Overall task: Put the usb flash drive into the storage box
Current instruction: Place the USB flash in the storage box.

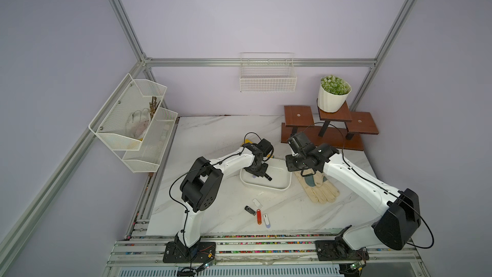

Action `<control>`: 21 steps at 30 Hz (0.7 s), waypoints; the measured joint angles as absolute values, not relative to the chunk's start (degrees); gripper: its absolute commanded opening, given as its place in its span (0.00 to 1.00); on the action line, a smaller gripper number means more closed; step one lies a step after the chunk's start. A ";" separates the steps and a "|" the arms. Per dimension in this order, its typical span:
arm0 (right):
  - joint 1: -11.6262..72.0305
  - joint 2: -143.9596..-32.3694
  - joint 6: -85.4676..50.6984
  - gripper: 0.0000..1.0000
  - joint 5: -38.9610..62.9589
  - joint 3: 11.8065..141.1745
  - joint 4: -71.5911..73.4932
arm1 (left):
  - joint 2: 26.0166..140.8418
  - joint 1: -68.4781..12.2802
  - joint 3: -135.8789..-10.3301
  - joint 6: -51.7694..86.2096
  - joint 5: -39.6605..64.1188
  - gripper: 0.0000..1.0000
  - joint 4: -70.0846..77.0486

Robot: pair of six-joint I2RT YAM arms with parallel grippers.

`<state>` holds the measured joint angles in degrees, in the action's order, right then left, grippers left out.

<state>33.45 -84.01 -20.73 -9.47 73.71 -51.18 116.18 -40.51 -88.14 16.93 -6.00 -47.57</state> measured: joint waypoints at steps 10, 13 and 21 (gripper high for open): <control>33.41 -84.01 -20.45 0.36 -8.16 73.71 -51.29 | 117.03 -40.53 -88.14 17.39 -6.55 0.07 -45.39; 33.39 -84.01 -20.32 0.36 -6.96 73.67 -51.37 | 118.37 -40.56 -88.14 17.39 -6.63 0.08 -45.04; 33.36 -83.11 -20.43 0.35 -4.05 69.12 -51.29 | 119.92 -40.62 -88.29 17.37 -6.96 0.30 -44.29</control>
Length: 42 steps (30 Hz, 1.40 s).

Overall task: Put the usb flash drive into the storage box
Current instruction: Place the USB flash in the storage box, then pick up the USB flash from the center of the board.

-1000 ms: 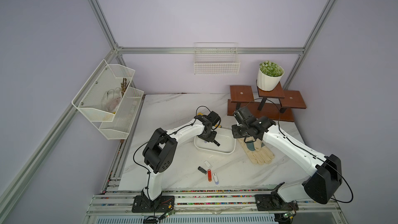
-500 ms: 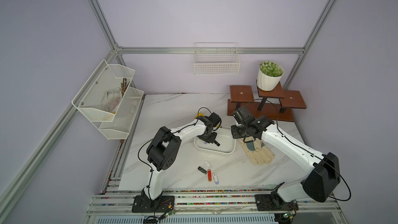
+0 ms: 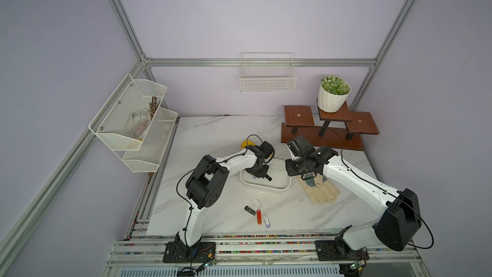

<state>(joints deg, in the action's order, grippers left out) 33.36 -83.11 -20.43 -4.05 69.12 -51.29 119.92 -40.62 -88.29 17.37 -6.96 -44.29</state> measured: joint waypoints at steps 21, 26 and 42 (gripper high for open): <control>47.72 -77.73 -27.53 0.52 -1.83 60.07 -49.23 | 115.02 -40.56 -91.15 16.40 -7.94 0.59 -44.93; 52.60 -76.49 -30.59 0.60 -1.30 56.53 -46.83 | 109.01 -40.40 -93.21 15.44 -9.06 0.71 -45.04; 63.22 -88.58 -33.85 0.54 1.80 53.15 -39.03 | 94.50 -34.50 -88.07 15.42 -15.05 0.83 -47.81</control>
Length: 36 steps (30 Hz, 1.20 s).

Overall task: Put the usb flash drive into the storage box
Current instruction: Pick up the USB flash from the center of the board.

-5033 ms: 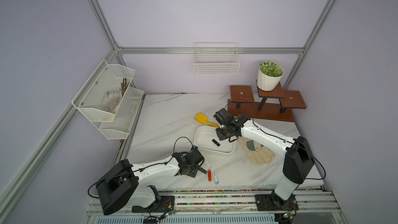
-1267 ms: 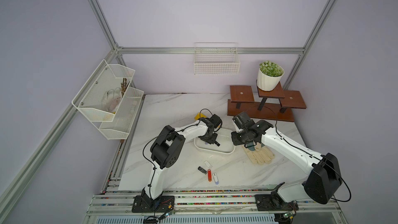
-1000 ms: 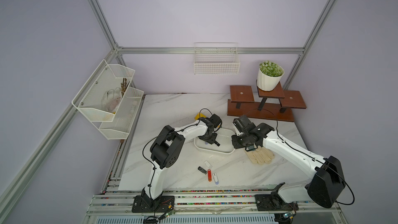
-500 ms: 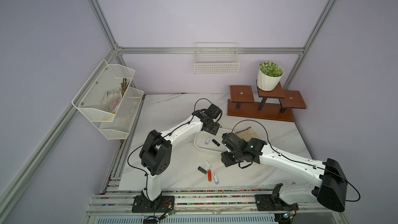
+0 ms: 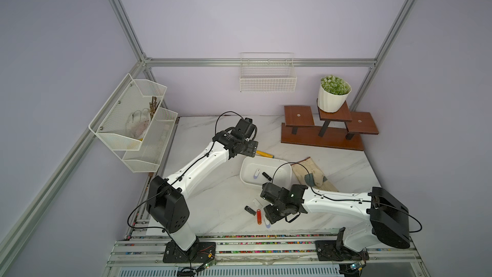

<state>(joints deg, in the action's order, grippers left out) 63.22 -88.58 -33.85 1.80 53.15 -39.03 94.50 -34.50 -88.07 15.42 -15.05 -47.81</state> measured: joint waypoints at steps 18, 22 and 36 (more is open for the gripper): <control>66.13 -96.16 -33.82 0.48 0.67 56.80 -39.03 | 91.77 -33.52 -82.48 15.86 -15.27 0.84 -48.80; 66.19 -97.30 -33.91 0.46 -0.80 57.67 -39.53 | 91.48 -33.39 -81.84 15.88 -15.25 0.84 -48.71; 66.89 -98.59 -35.29 0.18 -3.84 58.24 -40.77 | 89.69 -33.39 -79.96 15.99 -15.20 0.84 -48.51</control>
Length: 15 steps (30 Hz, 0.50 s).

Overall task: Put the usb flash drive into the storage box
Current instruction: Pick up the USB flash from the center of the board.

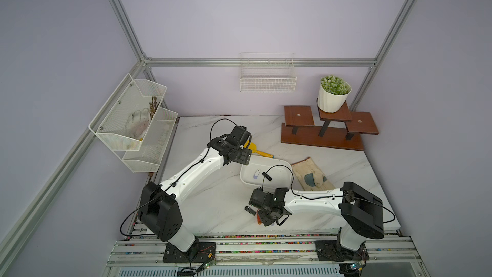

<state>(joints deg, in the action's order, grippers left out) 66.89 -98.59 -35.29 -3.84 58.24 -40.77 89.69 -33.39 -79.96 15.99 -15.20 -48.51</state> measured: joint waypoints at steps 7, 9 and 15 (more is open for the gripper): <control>66.96 -98.59 -35.38 0.00 -4.12 58.39 -40.91 | 88.38 -33.36 -77.10 16.99 -15.27 0.84 -48.99; 66.98 -98.59 -35.38 0.00 -4.27 58.67 -41.43 | 88.38 -33.36 -77.12 16.99 -15.25 0.84 -48.95; 66.83 -96.40 -35.05 0.00 -9.02 64.27 -48.77 | 88.38 -33.28 -76.84 18.79 -15.64 0.83 -49.06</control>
<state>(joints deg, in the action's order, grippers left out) 66.83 -96.40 -35.05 -9.02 64.27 -48.77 88.38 -33.28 -76.84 18.79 -15.64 -49.06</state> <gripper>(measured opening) 0.212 0.836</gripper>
